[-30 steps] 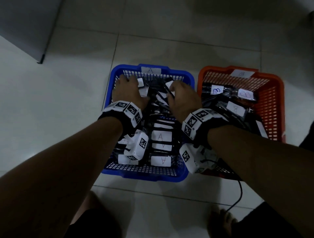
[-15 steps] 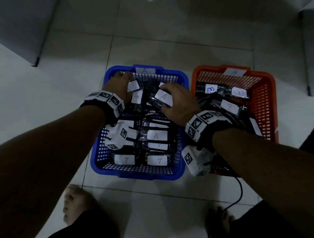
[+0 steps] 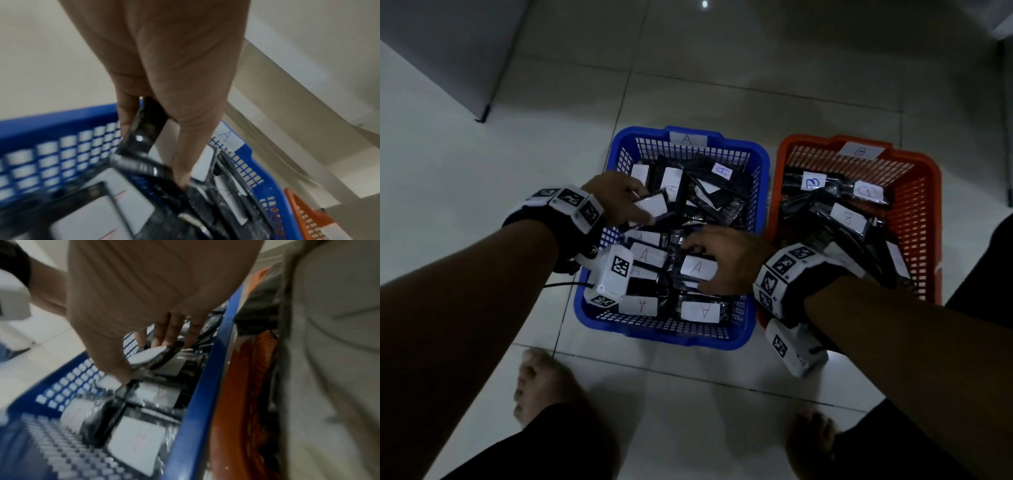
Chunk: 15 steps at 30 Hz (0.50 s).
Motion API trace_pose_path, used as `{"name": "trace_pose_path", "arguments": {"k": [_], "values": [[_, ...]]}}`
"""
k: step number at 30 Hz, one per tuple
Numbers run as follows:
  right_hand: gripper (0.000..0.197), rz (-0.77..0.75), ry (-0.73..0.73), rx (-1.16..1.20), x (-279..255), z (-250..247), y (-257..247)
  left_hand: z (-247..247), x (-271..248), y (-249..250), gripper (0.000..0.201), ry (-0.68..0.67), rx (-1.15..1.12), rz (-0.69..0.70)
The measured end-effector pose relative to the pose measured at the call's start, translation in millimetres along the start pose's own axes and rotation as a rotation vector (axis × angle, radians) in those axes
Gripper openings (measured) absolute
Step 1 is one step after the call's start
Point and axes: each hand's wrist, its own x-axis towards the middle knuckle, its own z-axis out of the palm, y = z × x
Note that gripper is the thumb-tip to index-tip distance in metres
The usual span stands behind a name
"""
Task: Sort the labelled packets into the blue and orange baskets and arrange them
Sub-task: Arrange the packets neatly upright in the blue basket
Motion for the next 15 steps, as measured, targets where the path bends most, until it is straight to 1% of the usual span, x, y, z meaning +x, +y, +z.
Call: {"name": "trace_pose_path", "arguments": {"k": [2, 3, 5, 7, 8, 9, 10, 11, 13, 15], "values": [[0.065, 0.009, -0.019, -0.030, -1.1, 1.6, -1.6, 6.6, -11.4, -6.6, 0.030, -0.102, 0.057, 0.006], [0.060, 0.020, 0.022, -0.027, -1.0, -0.1, -1.1, 10.8, -17.1, -8.9, 0.029, -0.150, 0.077, 0.004], [0.044, 0.047, 0.208, 0.001, 1.5, -5.0, 0.7, 20.7, -25.6, -11.3, 0.029, -0.244, 0.160, 0.019], [0.028, 0.098, 0.453, 0.030, 11.1, -12.2, 5.9, 30.4, -28.1, -10.3, 0.035, -0.330, 0.284, 0.025], [0.024, 0.131, 0.551, 0.038, 18.0, -16.9, 8.9, 35.1, -26.6, -10.8, 0.038, -0.349, 0.302, -0.007], [0.024, 0.160, 0.609, 0.038, 25.0, -22.0, 11.9, 38.2, -26.0, -10.2, 0.040, -0.351, 0.292, -0.035], [0.026, 0.190, 0.621, 0.030, 32.9, -26.6, 15.2, 39.2, -23.8, -8.9, 0.045, -0.335, 0.278, -0.071], [0.029, 0.222, 0.592, 0.021, 39.9, -30.7, 18.3, 37.5, -20.6, -5.2, 0.052, -0.304, 0.286, -0.081], [0.033, 0.278, 0.484, 0.024, 50.9, -36.1, 25.2, 31.0, -11.9, 3.3, 0.059, -0.190, 0.350, -0.020], [0.028, 0.290, 0.435, 0.045, 58.3, -40.2, 31.2, 24.8, -1.2, 13.8, 0.056, -0.035, 0.293, 0.045]]}}
